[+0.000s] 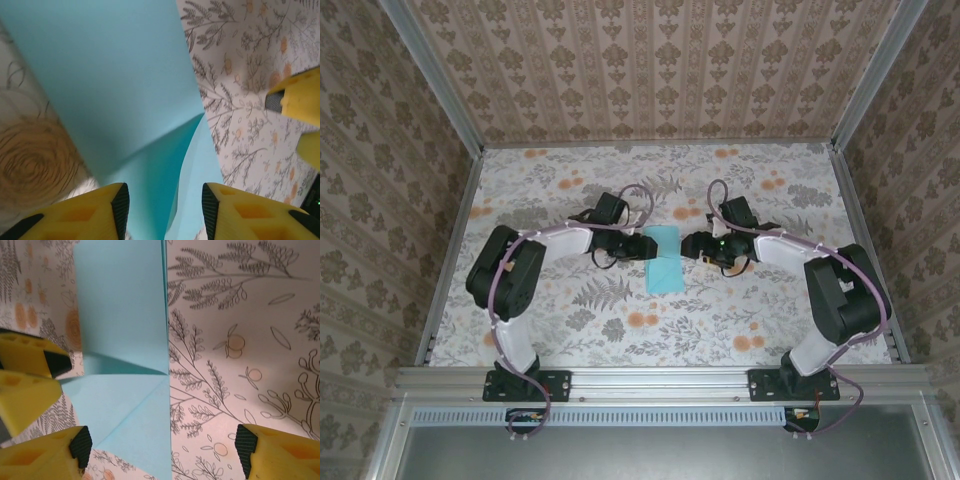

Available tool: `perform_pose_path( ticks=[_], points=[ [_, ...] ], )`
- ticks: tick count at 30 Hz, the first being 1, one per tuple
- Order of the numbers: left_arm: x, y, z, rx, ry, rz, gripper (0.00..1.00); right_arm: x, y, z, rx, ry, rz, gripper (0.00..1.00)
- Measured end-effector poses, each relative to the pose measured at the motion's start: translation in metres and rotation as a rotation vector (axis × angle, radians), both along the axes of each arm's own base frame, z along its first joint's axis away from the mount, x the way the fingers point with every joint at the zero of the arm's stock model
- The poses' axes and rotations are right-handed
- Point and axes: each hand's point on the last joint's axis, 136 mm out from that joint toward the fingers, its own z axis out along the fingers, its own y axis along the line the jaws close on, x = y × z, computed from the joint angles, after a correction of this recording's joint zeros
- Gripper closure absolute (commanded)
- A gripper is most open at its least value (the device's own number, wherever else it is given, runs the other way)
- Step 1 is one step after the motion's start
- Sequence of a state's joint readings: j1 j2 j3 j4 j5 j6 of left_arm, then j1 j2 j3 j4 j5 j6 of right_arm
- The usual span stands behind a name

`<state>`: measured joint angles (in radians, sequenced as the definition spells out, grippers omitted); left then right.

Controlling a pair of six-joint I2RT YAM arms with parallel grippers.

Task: Fold a paper plane with a square sheet of paper (fold left side to right side)
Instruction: Turn over the paper at the center of the table.

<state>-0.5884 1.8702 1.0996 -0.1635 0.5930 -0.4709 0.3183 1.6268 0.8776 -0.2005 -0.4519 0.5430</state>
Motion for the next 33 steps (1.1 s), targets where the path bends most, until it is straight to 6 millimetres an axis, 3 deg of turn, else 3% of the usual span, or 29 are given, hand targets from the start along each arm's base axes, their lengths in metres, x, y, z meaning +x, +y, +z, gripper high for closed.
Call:
perform_pose_path(
  ticks=[4,6,14,20,26,30,33],
  points=[
    [-0.001,-0.006,-0.001,0.003,-0.008,-0.021,0.94,-0.004,0.001,0.0,0.021,0.0,-0.001,0.18],
    [-0.002,-0.007,-0.002,0.011,-0.017,-0.03,1.0,-0.006,0.004,0.001,0.039,0.001,0.003,0.18],
    [-0.004,0.007,0.003,0.048,-0.057,-0.006,1.0,-0.005,0.02,0.007,0.145,0.006,0.021,0.2],
    [-0.005,0.012,0.013,0.047,-0.085,0.005,1.0,-0.008,0.042,-0.005,0.188,0.053,0.058,0.26],
    [-0.003,0.013,0.013,0.052,-0.087,0.01,0.99,0.002,0.066,-0.007,0.24,0.062,0.086,0.45],
    [0.0,0.016,0.012,0.057,-0.091,0.024,0.84,0.007,0.075,-0.011,0.262,0.075,0.086,0.58],
    [0.004,0.02,0.013,0.051,-0.09,0.045,0.77,0.008,0.077,-0.012,0.275,0.078,0.082,0.75]
  ],
)
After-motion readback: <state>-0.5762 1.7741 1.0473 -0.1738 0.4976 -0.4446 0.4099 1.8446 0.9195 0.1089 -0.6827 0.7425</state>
